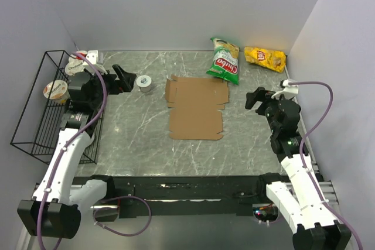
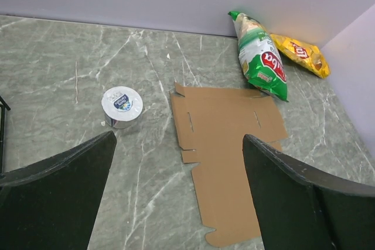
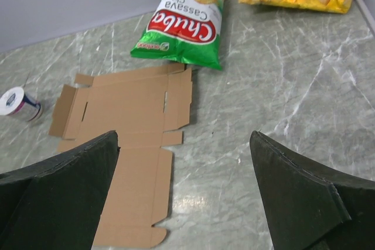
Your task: Fold the paper box
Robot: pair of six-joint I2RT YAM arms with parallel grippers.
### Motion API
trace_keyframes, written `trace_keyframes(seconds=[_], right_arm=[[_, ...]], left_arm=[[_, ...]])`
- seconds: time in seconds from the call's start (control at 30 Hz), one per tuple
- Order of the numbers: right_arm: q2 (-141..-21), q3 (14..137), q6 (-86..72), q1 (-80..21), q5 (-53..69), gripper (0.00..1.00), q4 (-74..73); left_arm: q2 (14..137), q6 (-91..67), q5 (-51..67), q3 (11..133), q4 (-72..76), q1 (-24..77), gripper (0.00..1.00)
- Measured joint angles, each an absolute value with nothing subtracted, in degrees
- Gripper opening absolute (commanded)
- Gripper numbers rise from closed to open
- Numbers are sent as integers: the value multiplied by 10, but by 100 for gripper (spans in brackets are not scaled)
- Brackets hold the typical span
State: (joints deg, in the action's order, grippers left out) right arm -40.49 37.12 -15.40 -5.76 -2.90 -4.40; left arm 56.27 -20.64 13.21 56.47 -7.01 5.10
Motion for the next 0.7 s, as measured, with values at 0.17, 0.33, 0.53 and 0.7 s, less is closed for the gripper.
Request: trace_keyframes(seconds=[0.17, 0.33, 0.53, 0.7], right_arm=[[-409, 397, -154, -59, 3, 100, -82], [-407, 408, -152, -60, 42, 100, -118], [-459, 484, -152, -60, 96, 100, -160], [-559, 532, -154, -52, 147, 98, -178]], left_arm=[[570, -211, 132, 565, -71, 51, 96], [582, -225, 140, 566, -73, 51, 96], [647, -249, 183, 628, -90, 51, 96], [700, -265, 241, 688, -90, 53, 99]])
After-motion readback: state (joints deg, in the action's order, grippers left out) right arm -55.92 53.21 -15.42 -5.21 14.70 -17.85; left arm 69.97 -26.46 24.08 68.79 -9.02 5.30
